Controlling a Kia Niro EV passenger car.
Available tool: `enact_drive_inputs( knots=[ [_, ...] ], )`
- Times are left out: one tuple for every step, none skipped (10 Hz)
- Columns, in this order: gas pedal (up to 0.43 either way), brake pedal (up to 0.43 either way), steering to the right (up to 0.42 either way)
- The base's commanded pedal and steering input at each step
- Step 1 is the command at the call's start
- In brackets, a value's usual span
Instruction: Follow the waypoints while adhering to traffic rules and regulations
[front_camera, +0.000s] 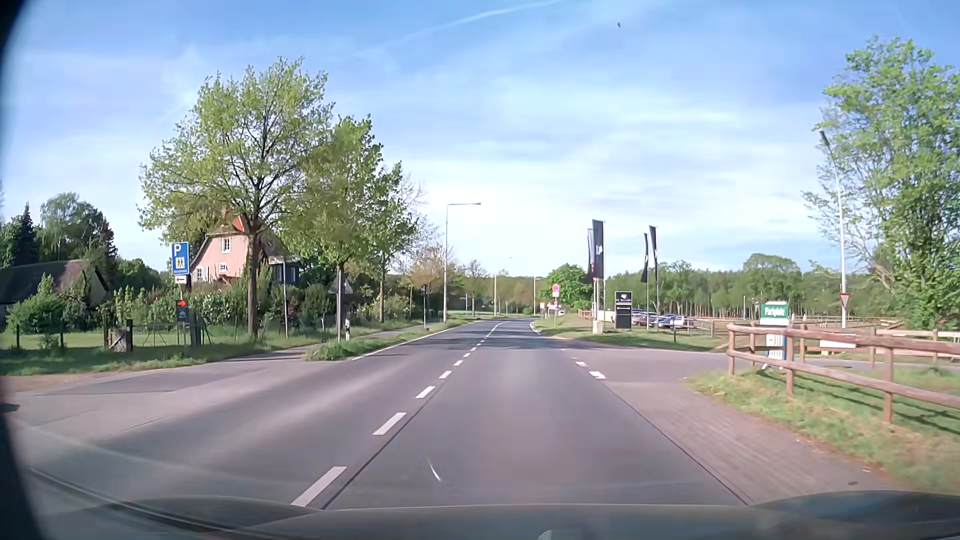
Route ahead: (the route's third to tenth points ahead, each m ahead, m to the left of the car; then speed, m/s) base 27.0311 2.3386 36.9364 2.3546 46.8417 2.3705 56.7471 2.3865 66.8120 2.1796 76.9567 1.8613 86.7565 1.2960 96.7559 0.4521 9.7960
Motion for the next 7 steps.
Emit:
enact_drive_inputs(
  knots=[
    [0.039,0.0,-0.004],
    [0.039,0.0,-0.004],
    [0.039,0.0,-0.004],
    [0.039,0.0,-0.003],
    [0.047,0.0,-0.003],
    [0.047,0.0,-0.003],
    [0.047,0.0,-0.003]
  ],
)
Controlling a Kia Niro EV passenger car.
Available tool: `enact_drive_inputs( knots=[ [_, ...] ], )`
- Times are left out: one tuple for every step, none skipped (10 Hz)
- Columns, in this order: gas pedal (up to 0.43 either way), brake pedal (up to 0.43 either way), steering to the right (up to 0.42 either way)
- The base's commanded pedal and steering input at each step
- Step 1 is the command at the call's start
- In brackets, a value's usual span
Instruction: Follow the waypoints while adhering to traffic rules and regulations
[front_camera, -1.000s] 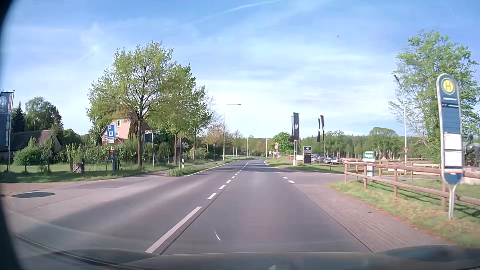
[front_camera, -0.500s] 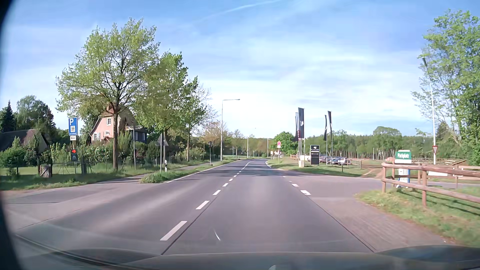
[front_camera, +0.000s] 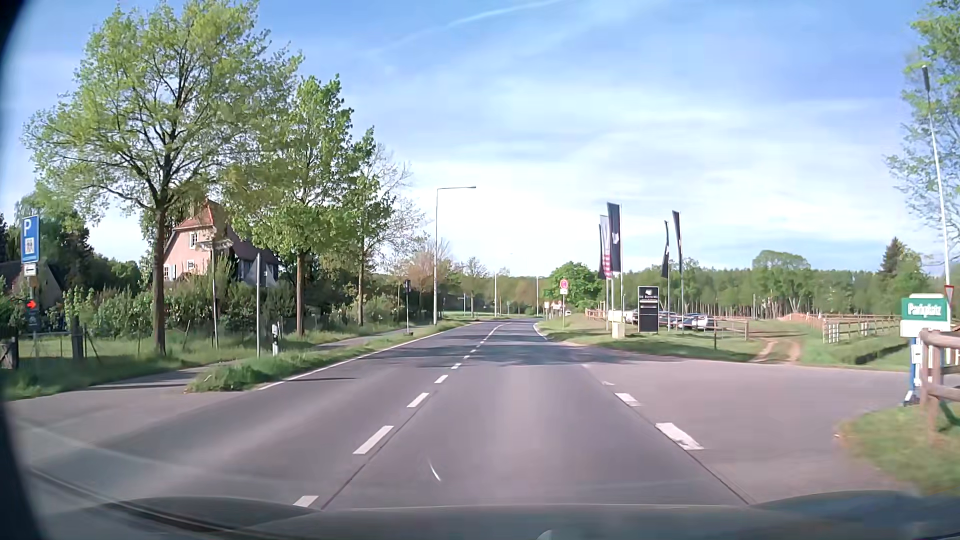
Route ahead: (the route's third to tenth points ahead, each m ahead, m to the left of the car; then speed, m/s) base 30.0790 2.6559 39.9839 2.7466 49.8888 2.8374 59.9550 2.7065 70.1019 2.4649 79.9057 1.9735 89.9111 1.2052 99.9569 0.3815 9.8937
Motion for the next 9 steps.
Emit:
enact_drive_inputs(
  knots=[
    [0.047,0.0,-0.003],
    [0.047,0.0,-0.003],
    [0.047,0.0,-0.003],
    [0.047,0.0,-0.003],
    [0.047,0.0,-0.003],
    [0.047,0.0,-0.003],
    [0.047,0.0,-0.003],
    [0.047,0.0,-0.003],
    [0.047,0.0,-0.004]
  ],
)
